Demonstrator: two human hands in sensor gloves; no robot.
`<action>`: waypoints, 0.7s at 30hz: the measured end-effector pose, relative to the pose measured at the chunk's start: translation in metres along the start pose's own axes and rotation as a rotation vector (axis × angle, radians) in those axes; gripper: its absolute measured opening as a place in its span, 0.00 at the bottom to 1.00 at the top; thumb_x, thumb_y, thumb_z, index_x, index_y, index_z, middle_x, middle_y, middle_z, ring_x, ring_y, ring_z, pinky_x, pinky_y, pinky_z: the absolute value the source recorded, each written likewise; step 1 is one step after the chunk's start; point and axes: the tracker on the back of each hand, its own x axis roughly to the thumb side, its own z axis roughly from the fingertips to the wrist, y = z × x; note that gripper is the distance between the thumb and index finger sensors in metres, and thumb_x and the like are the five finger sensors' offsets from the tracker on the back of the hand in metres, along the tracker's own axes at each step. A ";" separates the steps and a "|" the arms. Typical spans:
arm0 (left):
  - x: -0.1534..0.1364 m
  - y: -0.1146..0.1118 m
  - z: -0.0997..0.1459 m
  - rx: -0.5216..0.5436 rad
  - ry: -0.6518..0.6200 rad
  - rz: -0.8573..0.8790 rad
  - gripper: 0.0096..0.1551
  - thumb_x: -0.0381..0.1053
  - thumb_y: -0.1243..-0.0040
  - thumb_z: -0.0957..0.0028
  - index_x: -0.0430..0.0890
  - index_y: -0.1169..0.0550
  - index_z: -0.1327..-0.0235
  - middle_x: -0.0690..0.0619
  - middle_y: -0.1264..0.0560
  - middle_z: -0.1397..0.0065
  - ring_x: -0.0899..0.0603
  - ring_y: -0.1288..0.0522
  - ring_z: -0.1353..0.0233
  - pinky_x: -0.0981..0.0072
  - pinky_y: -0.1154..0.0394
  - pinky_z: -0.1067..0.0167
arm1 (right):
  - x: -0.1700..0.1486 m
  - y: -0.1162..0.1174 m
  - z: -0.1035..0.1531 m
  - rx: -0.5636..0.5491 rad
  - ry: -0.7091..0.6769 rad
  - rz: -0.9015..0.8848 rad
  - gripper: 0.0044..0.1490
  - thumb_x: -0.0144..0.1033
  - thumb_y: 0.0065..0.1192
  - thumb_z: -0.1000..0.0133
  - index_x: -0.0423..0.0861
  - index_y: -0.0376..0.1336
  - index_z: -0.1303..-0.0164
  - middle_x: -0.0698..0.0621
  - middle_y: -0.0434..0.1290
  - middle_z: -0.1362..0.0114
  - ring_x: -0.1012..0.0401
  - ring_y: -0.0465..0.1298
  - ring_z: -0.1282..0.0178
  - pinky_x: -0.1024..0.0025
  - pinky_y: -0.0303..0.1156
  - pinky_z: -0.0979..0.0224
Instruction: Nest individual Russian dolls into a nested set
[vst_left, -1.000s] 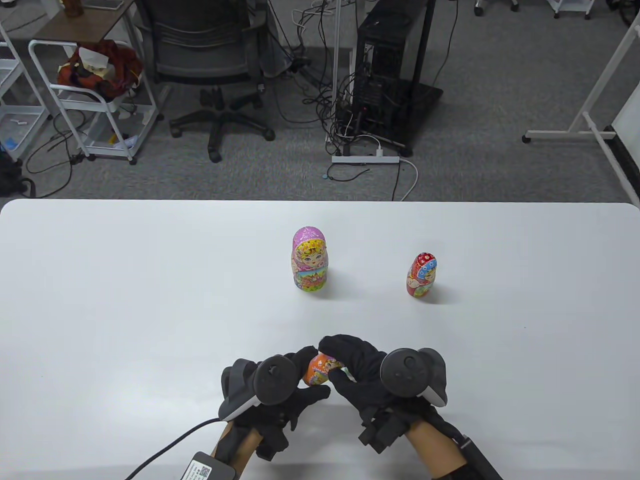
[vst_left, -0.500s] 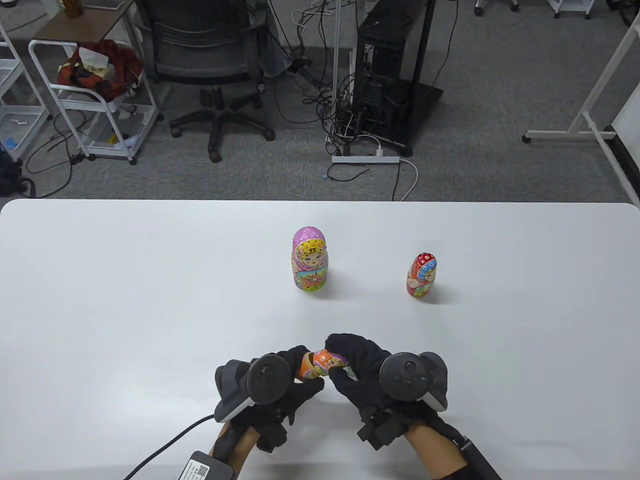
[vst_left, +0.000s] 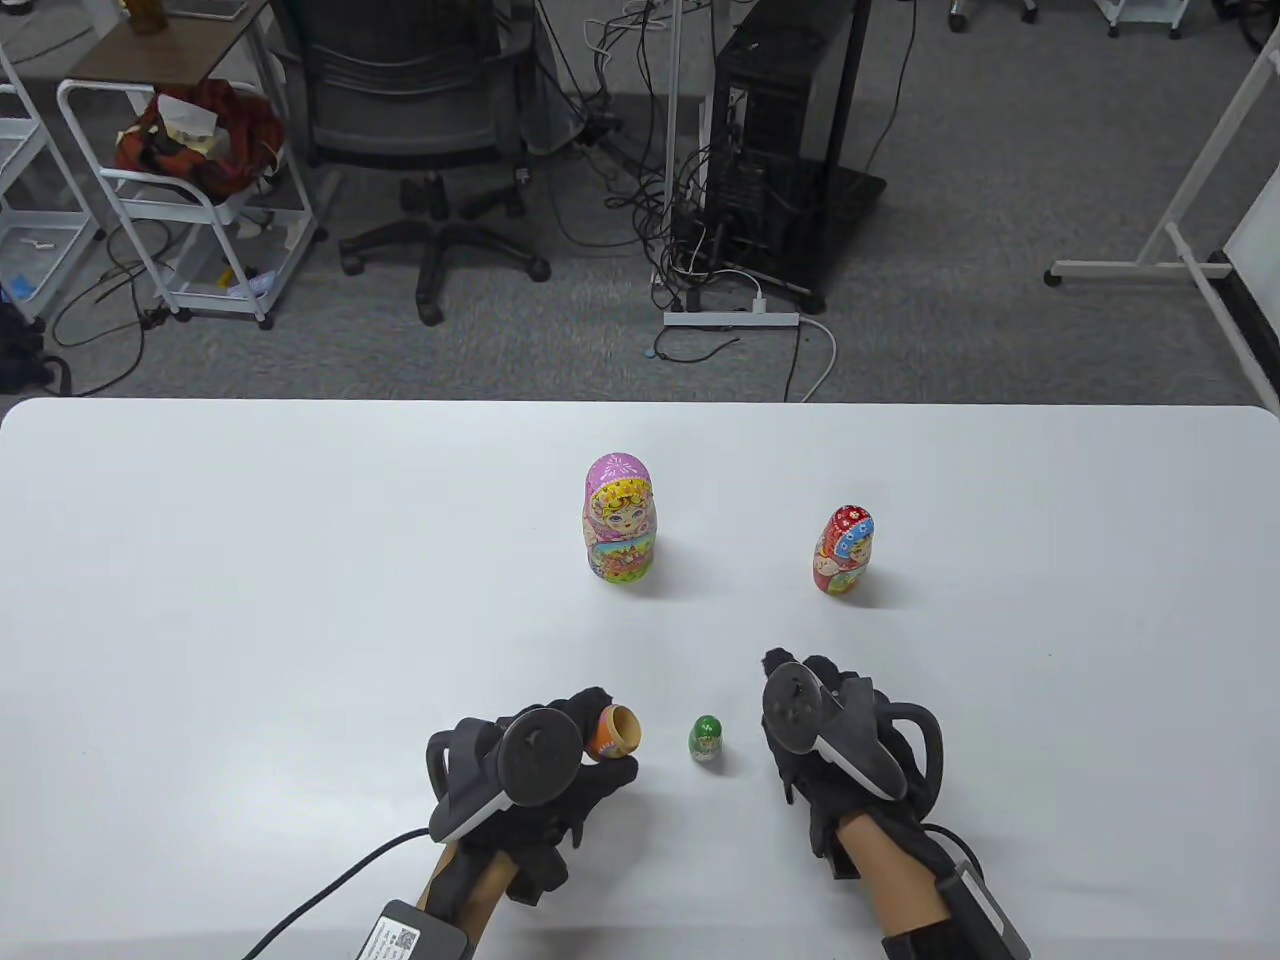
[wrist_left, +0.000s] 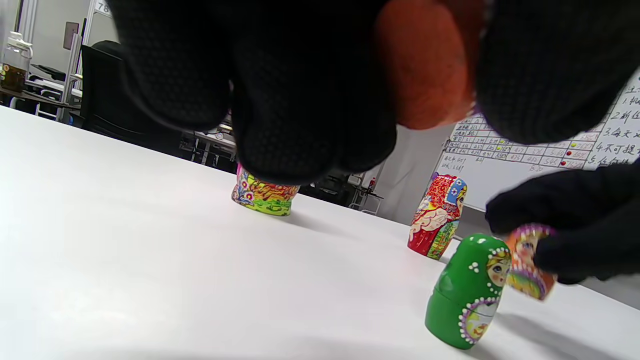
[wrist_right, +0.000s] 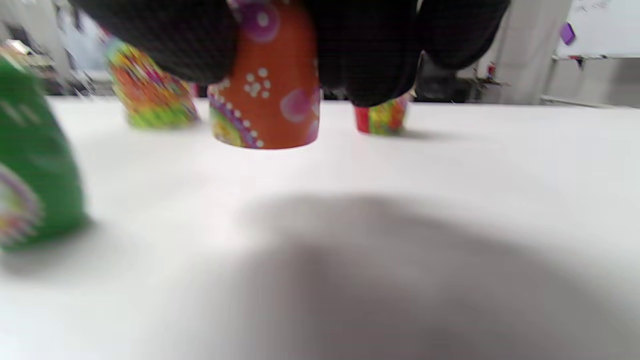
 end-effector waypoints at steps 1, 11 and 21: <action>0.000 -0.001 0.000 -0.007 0.003 -0.001 0.48 0.72 0.32 0.63 0.45 0.25 0.35 0.54 0.15 0.45 0.52 0.14 0.48 0.51 0.20 0.41 | -0.002 0.006 -0.003 0.046 0.006 0.007 0.38 0.48 0.64 0.44 0.58 0.51 0.26 0.45 0.63 0.22 0.49 0.71 0.31 0.47 0.66 0.28; 0.000 -0.004 -0.001 -0.030 0.004 -0.015 0.48 0.72 0.32 0.63 0.45 0.25 0.34 0.54 0.15 0.45 0.52 0.14 0.48 0.51 0.20 0.41 | -0.003 0.009 -0.004 0.113 0.011 0.025 0.47 0.53 0.62 0.43 0.65 0.38 0.23 0.45 0.52 0.15 0.46 0.66 0.24 0.43 0.63 0.25; 0.000 -0.005 -0.001 -0.050 0.006 -0.008 0.48 0.72 0.33 0.63 0.45 0.25 0.34 0.54 0.15 0.44 0.52 0.14 0.48 0.51 0.20 0.41 | 0.052 -0.005 0.022 -0.024 -0.323 -0.057 0.36 0.51 0.56 0.42 0.70 0.46 0.26 0.48 0.62 0.19 0.50 0.73 0.29 0.50 0.70 0.30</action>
